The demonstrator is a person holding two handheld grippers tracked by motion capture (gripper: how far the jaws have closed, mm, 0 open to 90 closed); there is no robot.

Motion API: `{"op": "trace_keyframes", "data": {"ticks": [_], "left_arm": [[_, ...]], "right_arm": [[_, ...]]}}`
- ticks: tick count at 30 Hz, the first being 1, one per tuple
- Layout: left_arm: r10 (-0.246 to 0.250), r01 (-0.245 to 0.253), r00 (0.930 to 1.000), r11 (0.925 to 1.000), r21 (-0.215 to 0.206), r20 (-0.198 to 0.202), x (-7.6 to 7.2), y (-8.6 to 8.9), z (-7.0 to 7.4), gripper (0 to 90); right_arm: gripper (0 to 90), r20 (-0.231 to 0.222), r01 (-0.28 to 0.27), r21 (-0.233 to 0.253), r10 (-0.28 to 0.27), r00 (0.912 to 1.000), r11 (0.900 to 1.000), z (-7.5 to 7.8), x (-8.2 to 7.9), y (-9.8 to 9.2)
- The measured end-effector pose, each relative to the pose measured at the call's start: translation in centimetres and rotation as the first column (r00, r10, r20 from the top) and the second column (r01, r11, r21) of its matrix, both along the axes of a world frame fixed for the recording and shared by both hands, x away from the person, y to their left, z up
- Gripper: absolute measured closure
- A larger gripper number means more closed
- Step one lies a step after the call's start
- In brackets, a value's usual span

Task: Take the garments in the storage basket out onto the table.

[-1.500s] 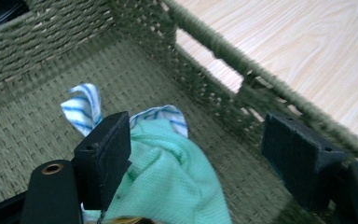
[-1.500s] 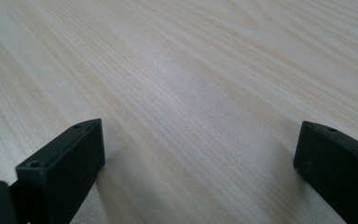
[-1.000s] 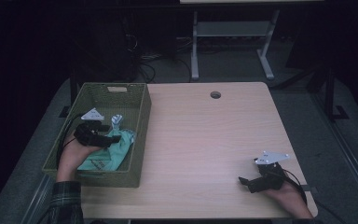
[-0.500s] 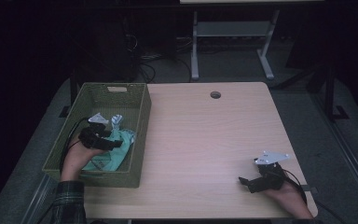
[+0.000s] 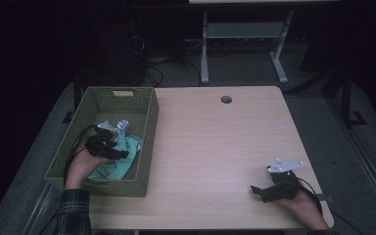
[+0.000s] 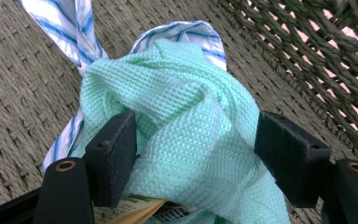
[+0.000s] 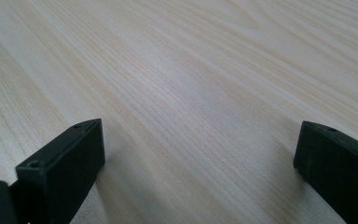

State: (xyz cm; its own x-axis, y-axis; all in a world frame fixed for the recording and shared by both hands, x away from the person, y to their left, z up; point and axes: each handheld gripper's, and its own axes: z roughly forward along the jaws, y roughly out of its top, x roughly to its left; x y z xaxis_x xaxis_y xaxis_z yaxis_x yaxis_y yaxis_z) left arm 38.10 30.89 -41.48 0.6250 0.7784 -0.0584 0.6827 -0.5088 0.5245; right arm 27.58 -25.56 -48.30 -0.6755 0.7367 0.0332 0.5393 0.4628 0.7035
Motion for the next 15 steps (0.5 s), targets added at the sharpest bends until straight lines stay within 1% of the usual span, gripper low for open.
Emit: {"op": "trace_keyframes", "data": {"ticks": [1, 3, 6, 7, 8, 9, 12, 13, 15], "left_arm": [[0.002, -0.002, 0.9999, 0.9999, 0.011, -0.014, 0.01, -0.02, -0.06, 29.8], [0.005, -0.005, 0.9998, 0.9999, 0.013, -0.017, 0.01, -0.06, -0.13, 30.5], [0.010, -0.009, 0.9992, 0.9996, 0.028, -0.039, 0.10, 0.00, -0.26, 38.1], [0.009, -0.008, 0.9988, 0.9994, 0.035, -0.047, 0.12, 0.05, -0.25, 42.5], [0.009, -0.008, 0.9988, 0.9994, 0.035, -0.047, 0.12, 0.05, -0.25, 47.9], [0.017, -0.015, 0.9976, 0.9993, 0.035, -0.067, 0.14, 0.08, -0.30, 53.0], [0.025, -0.023, 0.9966, 0.9992, 0.032, -0.078, 0.13, 0.06, -0.24, 66.2], [0.029, -0.027, 0.9966, 0.9992, 0.031, -0.078, 0.11, 0.08, -0.17, 66.2], [0.053, -0.052, 0.9953, 0.9985, 0.017, -0.081, 0.11, 0.25, 0.12, 74.3]], "right_arm": [[1.4, 0.000, 0.000, 0.000, 0.000, 1.0000, 1.000, 0.00, 0.00, 0.00], [1.4, 0.000, 0.000, 0.000, 0.000, 1.0000, 1.000, 0.00, 0.00, 0.00], [1.4, 0.000, 0.000, 0.000, 0.000, 1.0000, 1.000, 0.00, 0.00, 0.00], [1.4, 0.000, 0.000, 0.000, 0.000, 1.0000, 1.000, 0.00, 0.00, 0.00], [1.4, 0.000, 0.000, 0.000, 0.000, 1.0000, 1.000, 0.00, 0.00, 0.00], [1.4, 0.000, 0.000, 0.000, 0.000, 1.0000, 1.000, 0.00, 0.00, 0.00], [1.4, 0.000, 0.000, 0.000, 0.000, 1.0000, 1.000, 0.00, 0.00, 0.00], [1.4, 0.000, 0.000, 0.000, 0.000, 1.0000, 1.000, 0.00, 0.00, 0.00], [1.4, 0.000, 0.000, 0.000, 0.000, 1.0000, 1.000, 0.00, 0.00, 0.00]]}}
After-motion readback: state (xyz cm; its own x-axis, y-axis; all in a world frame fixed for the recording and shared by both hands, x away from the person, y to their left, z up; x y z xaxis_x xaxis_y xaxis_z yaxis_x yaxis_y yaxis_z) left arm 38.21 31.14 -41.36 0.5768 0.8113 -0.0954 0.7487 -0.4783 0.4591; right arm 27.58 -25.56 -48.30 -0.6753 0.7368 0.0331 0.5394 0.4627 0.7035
